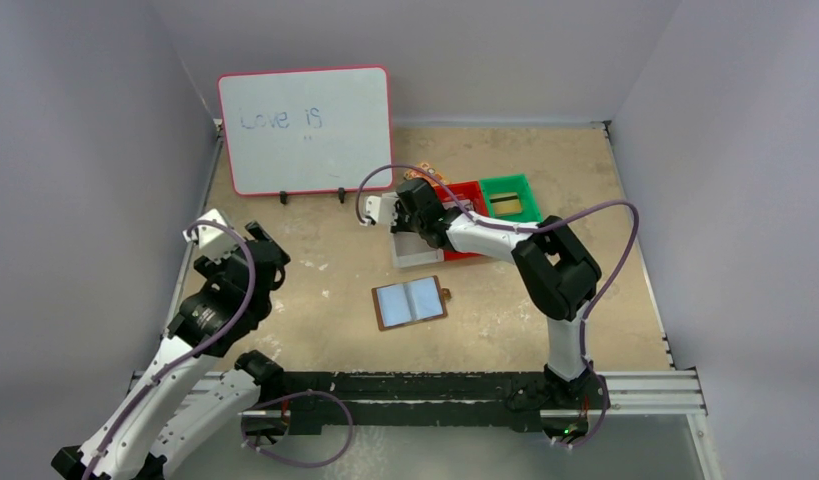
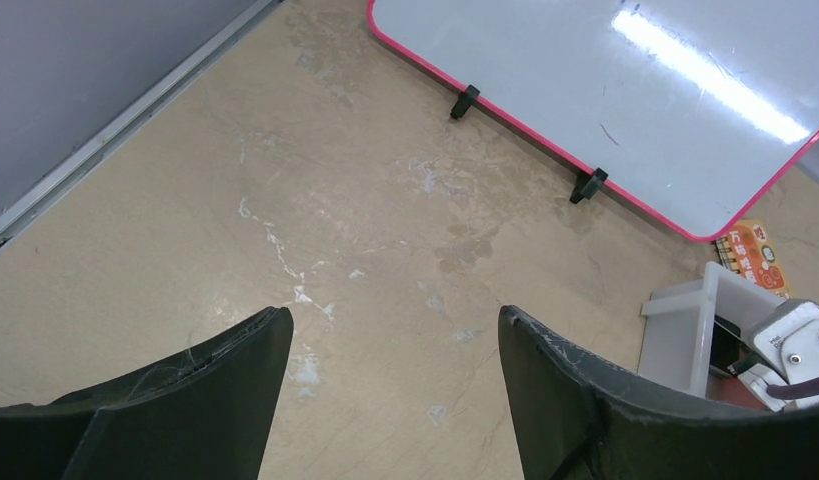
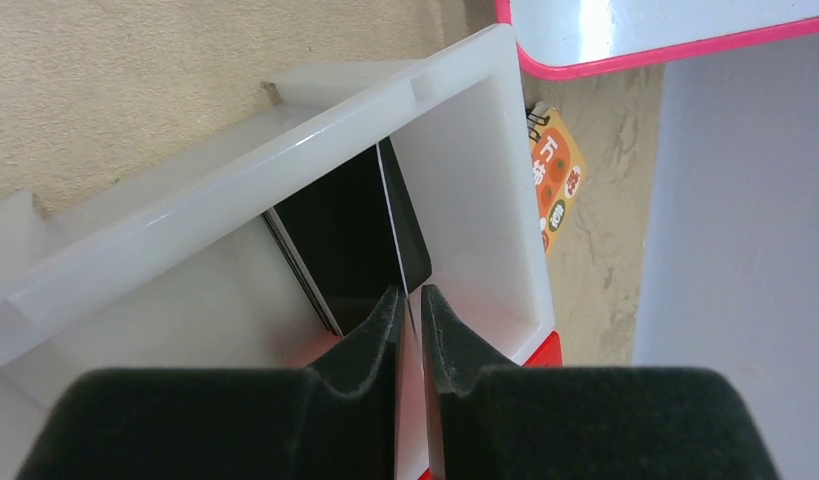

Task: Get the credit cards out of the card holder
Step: Place the credit card in the storage box, then reset both arms

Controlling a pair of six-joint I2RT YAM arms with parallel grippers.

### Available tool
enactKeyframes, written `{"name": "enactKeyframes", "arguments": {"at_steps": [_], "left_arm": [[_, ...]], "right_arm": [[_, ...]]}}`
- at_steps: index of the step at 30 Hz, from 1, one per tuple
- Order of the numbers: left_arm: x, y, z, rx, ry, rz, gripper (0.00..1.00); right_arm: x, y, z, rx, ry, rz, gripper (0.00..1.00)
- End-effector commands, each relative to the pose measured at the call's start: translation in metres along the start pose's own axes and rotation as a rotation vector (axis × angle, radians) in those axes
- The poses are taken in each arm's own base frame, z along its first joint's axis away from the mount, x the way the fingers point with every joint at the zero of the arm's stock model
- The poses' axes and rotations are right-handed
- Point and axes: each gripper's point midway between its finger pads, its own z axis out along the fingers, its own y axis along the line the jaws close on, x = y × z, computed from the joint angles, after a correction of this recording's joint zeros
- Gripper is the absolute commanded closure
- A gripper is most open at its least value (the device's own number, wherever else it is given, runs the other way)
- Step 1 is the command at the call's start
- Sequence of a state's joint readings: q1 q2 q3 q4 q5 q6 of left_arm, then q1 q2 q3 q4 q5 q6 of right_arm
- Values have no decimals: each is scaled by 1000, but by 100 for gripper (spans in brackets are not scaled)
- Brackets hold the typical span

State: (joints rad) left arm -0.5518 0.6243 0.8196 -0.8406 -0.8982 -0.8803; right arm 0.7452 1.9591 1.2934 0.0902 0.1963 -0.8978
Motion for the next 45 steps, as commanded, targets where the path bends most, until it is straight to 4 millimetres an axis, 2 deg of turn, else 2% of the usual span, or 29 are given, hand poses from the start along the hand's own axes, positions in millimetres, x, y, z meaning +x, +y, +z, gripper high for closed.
{"name": "enactKeyframes", "arguments": {"at_steps": [1, 10, 16, 23, 29, 33, 36, 37, 38, 41, 45], "left_arm": [[-11, -1, -1, -14, -29, -29, 25], [-8, -1, 1, -16, -23, -20, 25], [-5, -3, 2, -17, -14, -10, 25], [1, -8, 5, -5, 11, 8, 25], [1, -7, 5, -8, 8, 7, 25], [2, -8, 6, -10, 13, 15, 25], [5, -10, 7, -10, 21, 28, 24], [7, -10, 8, -11, 27, 35, 24], [7, -11, 8, -13, 29, 38, 24], [9, -12, 11, -24, 32, 47, 24], [4, -15, 12, -38, 24, 53, 24]], "right_arm": [[-15, -16, -2, 21, -43, -11, 86], [-14, 5, -8, -83, -58, -15, 79], [-10, 4, -5, -77, -33, 1, 77], [-8, -10, -1, -2, -6, 27, 75], [-28, -28, -17, 45, -80, 174, 74], [-46, -60, -57, 173, -204, 378, 72], [-55, -82, -98, 269, -323, 555, 64], [-60, -89, -119, 290, -382, 637, 62], [-52, -91, -130, 332, -390, 703, 59], [-27, -117, -180, 518, -405, 917, 43], [17, -132, -246, 721, -369, 1151, 17]]}}
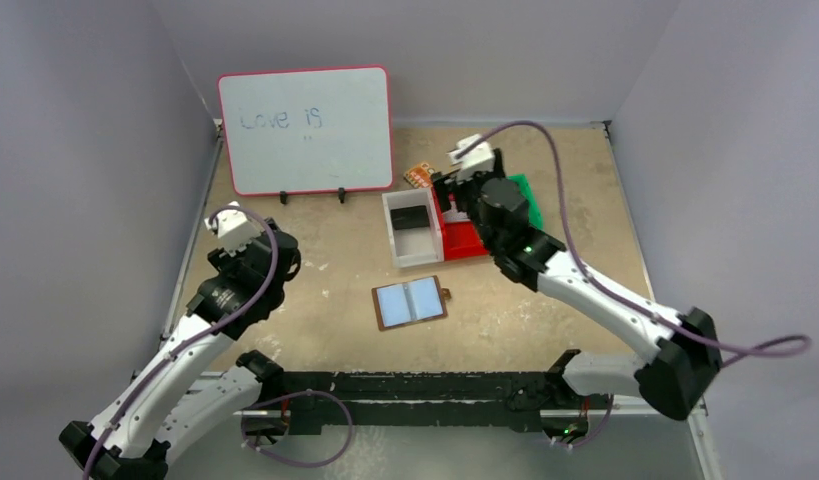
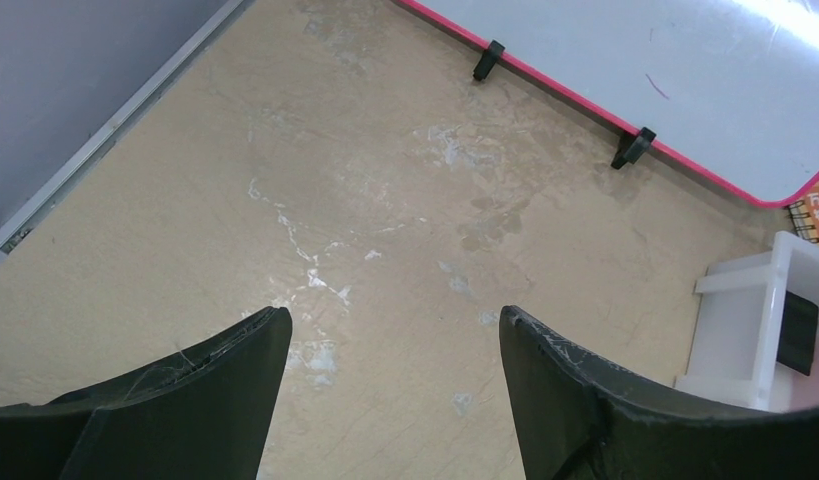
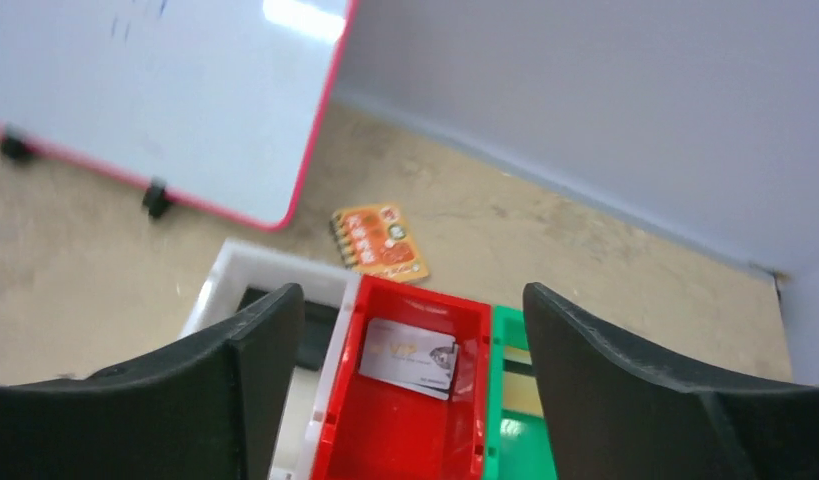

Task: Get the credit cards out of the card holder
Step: Reset both arms

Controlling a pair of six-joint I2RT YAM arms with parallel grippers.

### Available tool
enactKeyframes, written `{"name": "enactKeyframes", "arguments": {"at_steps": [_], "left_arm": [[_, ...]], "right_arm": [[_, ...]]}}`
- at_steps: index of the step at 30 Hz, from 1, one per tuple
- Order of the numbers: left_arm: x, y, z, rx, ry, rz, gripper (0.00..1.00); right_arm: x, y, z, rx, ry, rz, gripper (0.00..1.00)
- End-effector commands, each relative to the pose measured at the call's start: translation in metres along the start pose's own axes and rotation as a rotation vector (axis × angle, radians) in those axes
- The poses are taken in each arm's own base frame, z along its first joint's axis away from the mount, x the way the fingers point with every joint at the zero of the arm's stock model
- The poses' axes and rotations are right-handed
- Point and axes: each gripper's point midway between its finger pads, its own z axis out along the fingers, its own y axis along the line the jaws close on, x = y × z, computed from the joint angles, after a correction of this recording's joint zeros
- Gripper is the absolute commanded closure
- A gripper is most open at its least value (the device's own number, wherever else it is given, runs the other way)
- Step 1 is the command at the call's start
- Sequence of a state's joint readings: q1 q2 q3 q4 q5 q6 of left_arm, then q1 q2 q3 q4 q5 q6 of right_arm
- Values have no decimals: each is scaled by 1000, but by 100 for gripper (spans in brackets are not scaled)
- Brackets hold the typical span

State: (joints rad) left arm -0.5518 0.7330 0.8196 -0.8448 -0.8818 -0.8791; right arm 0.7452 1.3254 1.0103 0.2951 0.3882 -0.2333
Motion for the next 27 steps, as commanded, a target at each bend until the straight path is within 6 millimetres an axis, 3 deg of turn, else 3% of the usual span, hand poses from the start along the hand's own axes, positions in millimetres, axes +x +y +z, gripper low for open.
{"name": "enactKeyframes", "arguments": {"at_steps": [1, 3, 5, 8, 11, 15, 22, 27], "left_arm": [[-21, -9, -2, 0, -38, -35, 23], [-34, -14, -7, 5, -39, -26, 23], [-50, -20, -15, 13, -42, -26, 23], [-75, -25, -25, 19, -60, -44, 23], [-92, -25, -34, 25, -79, -62, 22], [-109, -18, -45, 27, -105, -86, 21], [-125, 1, -60, 16, -143, -144, 19], [-136, 11, -68, 5, -169, -158, 18]], "right_arm": [[-25, -72, -55, 326, -73, 340, 11], [-36, -90, -80, 347, -106, 385, 5], [-25, -112, -98, 398, -98, 441, 0], [-3, -160, -112, 467, -62, 530, 0], [4, -186, -120, 471, -19, 560, 0], [-1, -191, -126, 457, 37, 565, 0], [-34, -189, -162, 417, -81, 564, 0], [-39, -188, -180, 413, -85, 556, 0]]}}
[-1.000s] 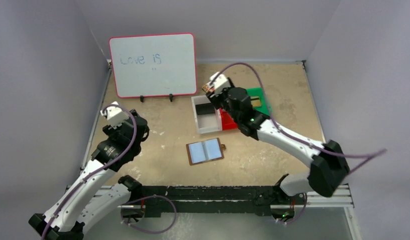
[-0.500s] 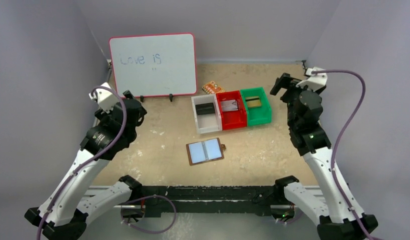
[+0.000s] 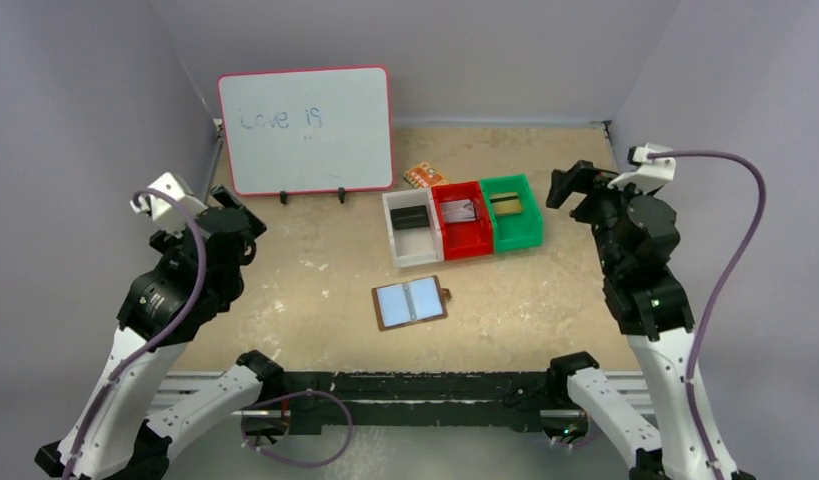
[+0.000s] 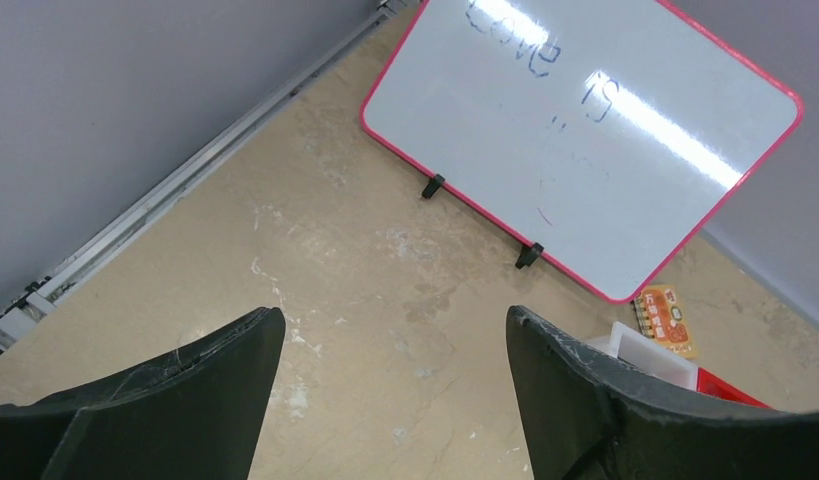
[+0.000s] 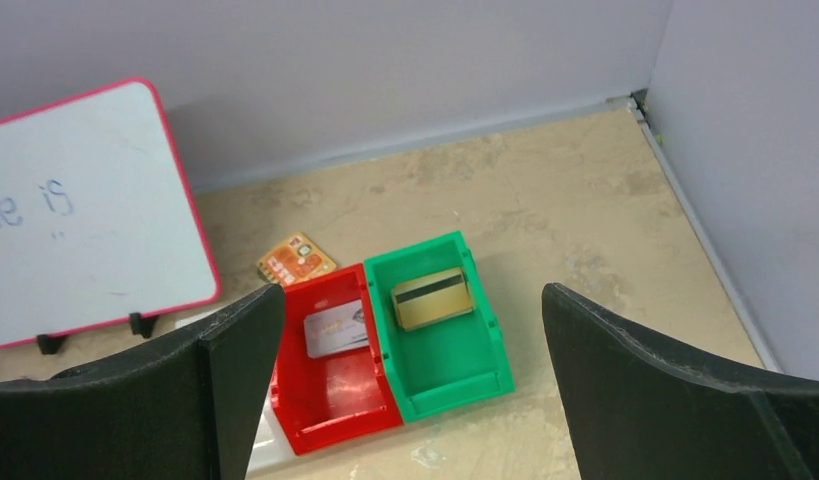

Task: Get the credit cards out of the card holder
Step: Reset both arms

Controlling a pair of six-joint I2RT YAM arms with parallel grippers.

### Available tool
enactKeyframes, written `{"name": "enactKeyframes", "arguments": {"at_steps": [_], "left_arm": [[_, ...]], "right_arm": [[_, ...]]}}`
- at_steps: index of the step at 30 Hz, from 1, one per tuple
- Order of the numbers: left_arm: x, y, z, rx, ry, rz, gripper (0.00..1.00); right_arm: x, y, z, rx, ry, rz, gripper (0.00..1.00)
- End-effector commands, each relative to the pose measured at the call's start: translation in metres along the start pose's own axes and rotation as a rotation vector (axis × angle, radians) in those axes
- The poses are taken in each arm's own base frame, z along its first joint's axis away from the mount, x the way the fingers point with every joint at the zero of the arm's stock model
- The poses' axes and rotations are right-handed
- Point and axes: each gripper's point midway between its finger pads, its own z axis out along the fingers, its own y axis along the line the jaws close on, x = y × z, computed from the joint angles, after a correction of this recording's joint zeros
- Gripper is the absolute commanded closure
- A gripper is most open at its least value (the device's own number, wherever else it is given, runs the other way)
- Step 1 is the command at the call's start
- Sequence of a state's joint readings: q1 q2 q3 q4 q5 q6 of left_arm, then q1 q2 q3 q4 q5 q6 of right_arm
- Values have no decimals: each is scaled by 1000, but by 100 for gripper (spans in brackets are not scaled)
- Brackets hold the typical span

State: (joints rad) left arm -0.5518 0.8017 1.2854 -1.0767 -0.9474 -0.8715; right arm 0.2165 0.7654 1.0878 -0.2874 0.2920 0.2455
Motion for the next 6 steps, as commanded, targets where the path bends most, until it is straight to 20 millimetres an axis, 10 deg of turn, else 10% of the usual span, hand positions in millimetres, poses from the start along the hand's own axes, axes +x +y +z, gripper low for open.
{"name": "enactKeyframes", "arguments": {"at_steps": [1, 6], "left_arm": [[-22, 11, -8, -28, -54, -31, 18], [-11, 11, -2, -65, -28, -18, 18]], "right_arm": [[-21, 3, -17, -25, -36, 12, 0], [-10, 1, -15, -16, -3, 7, 0]]}}
